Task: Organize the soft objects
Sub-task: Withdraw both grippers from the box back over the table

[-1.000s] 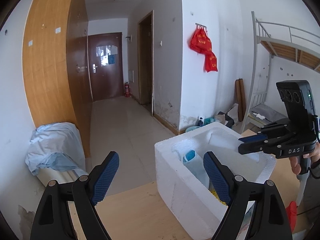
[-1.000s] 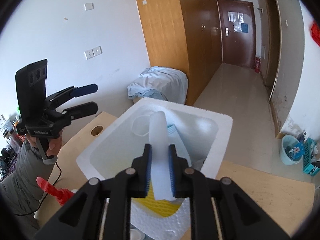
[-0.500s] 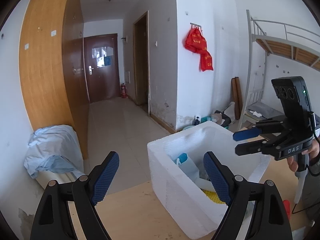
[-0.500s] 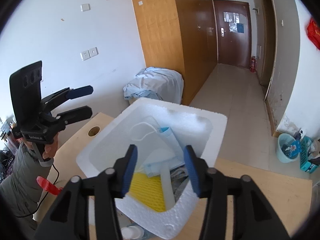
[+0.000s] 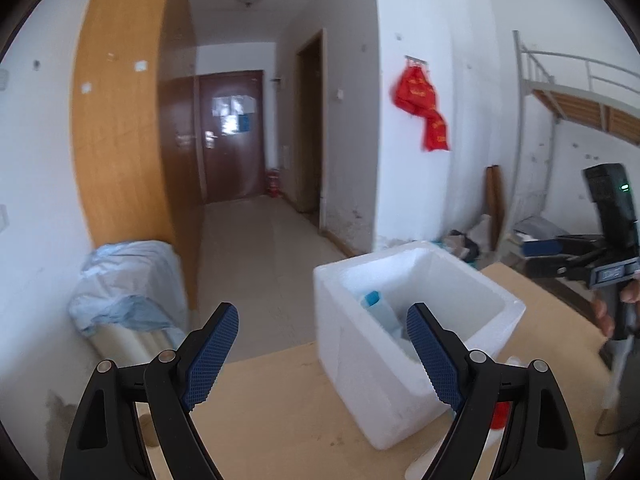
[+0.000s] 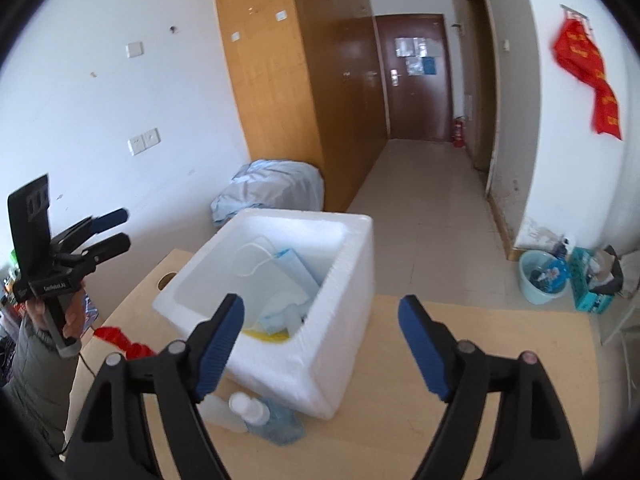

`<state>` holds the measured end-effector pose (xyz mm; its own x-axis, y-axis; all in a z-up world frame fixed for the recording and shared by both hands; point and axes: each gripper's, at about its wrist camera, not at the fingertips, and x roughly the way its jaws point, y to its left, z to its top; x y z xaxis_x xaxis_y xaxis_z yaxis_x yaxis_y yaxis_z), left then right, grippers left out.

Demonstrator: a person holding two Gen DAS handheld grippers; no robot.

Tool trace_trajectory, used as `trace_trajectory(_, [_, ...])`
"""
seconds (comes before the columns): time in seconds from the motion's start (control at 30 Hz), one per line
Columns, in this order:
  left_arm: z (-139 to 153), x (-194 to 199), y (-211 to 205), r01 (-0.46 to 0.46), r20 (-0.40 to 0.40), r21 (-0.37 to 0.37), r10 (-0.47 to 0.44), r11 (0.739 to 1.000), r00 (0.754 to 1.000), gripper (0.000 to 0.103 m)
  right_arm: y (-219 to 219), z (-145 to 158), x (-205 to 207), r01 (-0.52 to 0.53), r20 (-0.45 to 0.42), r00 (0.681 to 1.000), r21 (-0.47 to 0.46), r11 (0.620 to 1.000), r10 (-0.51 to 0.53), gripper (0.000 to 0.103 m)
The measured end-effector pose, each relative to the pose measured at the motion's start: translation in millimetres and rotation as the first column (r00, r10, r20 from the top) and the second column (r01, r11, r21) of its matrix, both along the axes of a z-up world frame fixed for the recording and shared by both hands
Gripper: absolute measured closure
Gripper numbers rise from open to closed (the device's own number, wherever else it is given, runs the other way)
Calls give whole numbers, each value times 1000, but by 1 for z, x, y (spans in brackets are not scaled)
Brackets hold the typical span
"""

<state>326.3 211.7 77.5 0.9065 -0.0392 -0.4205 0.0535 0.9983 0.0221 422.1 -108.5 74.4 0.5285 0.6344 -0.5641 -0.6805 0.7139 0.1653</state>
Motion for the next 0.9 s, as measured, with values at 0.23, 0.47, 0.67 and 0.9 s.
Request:
trace_trajectory(0.23, [-1, -48, -13, -141, 28, 33, 140, 989, 990, 16, -32, 6, -37, 91, 31, 995, 35, 995, -92, 18])
trace_trajectory(0.47, [-4, -104, -32, -256, 74, -5, 256, 967, 964, 16, -48, 4, -79, 137, 55, 989, 35, 990, -139, 15])
trace_trajectory(0.67, [-7, -148, -44, -352, 86, -73, 357, 933, 930, 16, -60, -2, -111, 188, 62, 979, 69, 980, -193, 9])
trace_trajectory(0.9, [-18, -188, -76, -374, 93, -85, 381, 924, 920, 13, -62, -11, -148, 171, 61, 982, 99, 980, -178, 7])
